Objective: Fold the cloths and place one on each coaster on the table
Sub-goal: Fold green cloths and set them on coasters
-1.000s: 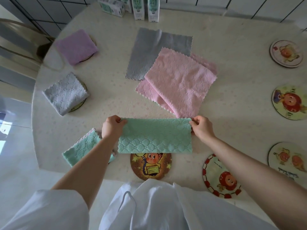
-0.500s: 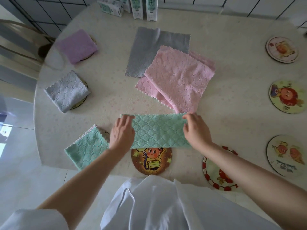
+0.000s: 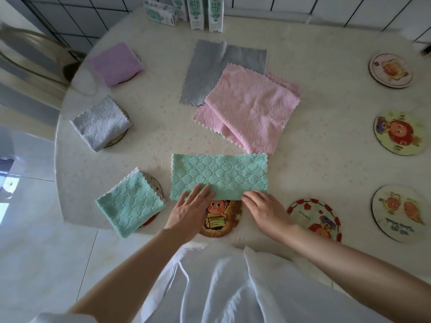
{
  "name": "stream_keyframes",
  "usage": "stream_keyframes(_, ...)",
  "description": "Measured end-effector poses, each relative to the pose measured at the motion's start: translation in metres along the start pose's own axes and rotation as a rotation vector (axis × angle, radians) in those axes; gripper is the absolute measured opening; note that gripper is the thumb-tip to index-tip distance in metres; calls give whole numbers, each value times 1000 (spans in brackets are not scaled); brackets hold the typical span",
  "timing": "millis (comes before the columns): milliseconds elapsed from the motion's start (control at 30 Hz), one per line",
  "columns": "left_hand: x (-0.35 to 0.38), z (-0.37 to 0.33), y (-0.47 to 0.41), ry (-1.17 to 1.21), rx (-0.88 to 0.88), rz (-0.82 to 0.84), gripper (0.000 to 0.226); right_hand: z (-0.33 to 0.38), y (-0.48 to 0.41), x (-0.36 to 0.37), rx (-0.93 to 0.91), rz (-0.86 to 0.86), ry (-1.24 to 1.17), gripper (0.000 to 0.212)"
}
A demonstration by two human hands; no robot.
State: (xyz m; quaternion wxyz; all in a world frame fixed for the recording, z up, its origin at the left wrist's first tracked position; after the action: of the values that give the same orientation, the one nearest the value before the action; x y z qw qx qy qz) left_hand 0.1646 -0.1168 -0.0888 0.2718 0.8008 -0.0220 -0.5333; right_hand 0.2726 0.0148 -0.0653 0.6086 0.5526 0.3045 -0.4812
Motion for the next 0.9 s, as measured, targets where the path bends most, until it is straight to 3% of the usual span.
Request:
stream_keyframes(233,9,25,28,-12,-263,14,78,-24,10,6,15,88,149,58)
stream_keyframes(567,21,20,27,58,-312,-1,71,-20,-13,2,87,197,256,65)
stream_keyframes(800,14,19,28,153,-307,-44,76,-28,-15,-16,68,44,174,38)
stream_keyframes(900,-6,-4,22,120,-169,-142,80,-32,-11,-32,41,-43,71,25)
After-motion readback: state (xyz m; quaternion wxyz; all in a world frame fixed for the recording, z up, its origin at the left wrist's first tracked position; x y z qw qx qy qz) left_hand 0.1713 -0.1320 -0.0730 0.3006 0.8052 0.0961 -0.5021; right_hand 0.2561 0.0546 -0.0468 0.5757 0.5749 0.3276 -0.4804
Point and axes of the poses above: each hand's wrist, its own y-axis away from the middle knuckle, its own x-axis out of the palm, z = x × y, the point moved 9 cm from there along -y, towards the middle knuckle, and after that the axes turned 14 degrees about z, right-handed, at the moved point
